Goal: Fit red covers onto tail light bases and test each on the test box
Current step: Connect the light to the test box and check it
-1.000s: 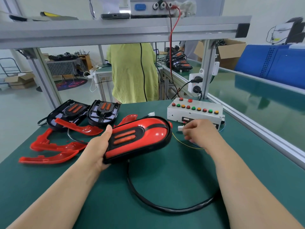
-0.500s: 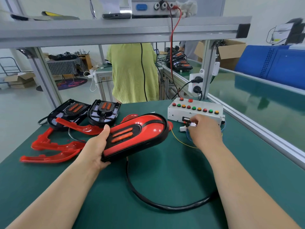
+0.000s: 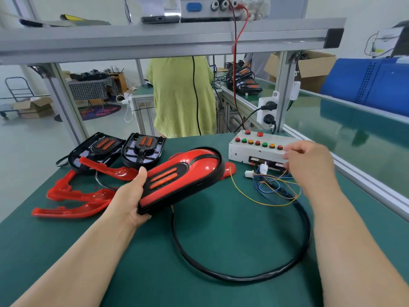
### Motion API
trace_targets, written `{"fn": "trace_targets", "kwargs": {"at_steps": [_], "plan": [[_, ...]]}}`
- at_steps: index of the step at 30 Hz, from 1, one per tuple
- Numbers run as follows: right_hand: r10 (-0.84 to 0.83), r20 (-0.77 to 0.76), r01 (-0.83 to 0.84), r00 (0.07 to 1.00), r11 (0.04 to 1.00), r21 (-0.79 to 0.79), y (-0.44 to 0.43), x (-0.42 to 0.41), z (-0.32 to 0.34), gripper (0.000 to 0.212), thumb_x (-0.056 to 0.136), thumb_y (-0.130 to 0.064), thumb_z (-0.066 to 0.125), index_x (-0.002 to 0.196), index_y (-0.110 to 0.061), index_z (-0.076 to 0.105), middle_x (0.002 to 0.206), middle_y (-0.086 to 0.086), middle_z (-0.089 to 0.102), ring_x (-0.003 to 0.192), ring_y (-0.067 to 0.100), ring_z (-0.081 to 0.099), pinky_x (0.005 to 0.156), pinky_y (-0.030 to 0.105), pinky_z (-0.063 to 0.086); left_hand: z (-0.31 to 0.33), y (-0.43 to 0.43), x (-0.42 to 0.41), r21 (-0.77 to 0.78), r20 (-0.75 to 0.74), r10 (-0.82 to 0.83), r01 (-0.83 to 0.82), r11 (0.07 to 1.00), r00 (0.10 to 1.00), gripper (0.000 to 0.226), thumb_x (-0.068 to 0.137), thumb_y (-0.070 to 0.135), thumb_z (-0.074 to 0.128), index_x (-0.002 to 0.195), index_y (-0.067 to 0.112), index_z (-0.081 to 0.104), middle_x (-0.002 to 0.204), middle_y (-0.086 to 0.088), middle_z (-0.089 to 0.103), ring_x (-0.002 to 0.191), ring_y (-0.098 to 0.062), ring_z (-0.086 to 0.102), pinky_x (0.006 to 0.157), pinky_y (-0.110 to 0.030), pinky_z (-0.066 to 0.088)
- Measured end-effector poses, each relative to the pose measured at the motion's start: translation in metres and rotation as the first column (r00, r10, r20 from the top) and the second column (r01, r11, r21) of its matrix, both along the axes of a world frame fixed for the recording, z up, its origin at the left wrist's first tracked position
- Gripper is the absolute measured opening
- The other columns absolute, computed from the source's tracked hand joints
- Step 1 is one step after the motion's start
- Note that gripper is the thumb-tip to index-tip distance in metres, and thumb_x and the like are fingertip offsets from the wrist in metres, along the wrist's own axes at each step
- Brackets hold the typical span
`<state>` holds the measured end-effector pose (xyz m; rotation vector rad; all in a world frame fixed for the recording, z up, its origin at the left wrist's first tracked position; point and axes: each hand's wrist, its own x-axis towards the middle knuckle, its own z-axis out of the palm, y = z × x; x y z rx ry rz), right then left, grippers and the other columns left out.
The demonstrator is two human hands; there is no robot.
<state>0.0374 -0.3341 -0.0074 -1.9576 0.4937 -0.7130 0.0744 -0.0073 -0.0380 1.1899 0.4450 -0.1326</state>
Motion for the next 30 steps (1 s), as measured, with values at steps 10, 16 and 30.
{"fn": "trace_targets", "kwargs": {"at_steps": [10, 16, 30], "plan": [[-0.132, -0.59, -0.132, 0.797, 0.914, -0.383, -0.01, 0.005, -0.018, 0.029, 0.093, -0.006, 0.05, 0.116, -0.007, 0.067, 0.119, 0.016, 0.065, 0.111, 0.033, 0.061, 0.092, 0.037, 0.052, -0.001, 0.001, 0.0, 0.002, 0.021, -0.022, 0.022, 1.0, 1.0, 0.033, 0.092, 0.05, 0.063, 0.092, 0.017, 0.062, 0.058, -0.004, 0.069, 0.045, -0.02, 0.067, 0.04, -0.032, 0.053], [0.147, -0.356, -0.087, 0.923, 0.98, 0.179, -0.006, 0.008, -0.007, 0.023, 0.096, 0.002, 0.047, 0.107, 0.003, 0.066, 0.08, 0.017, 0.068, 0.066, 0.022, 0.067, 0.053, 0.022, 0.055, 0.001, 0.0, -0.004, 0.009, 0.027, -0.026, 0.026, 1.0, 0.999, 0.034, 0.092, 0.05, 0.063, 0.093, 0.016, 0.062, 0.058, -0.005, 0.069, 0.045, -0.021, 0.067, 0.039, -0.031, 0.053], [-0.127, -0.586, -0.157, 0.8, 0.899, -0.409, -0.003, 0.014, -0.025, 0.019, 0.091, -0.012, 0.057, 0.105, -0.001, 0.066, 0.093, 0.017, 0.06, 0.085, 0.032, 0.057, 0.071, 0.03, 0.043, 0.004, -0.006, -0.01, 0.033, 0.074, -0.039, 0.036, 0.999, 0.996, 0.036, 0.095, 0.049, 0.059, 0.095, 0.014, 0.065, 0.065, -0.009, 0.073, 0.05, -0.026, 0.07, 0.042, -0.038, 0.055]]}}
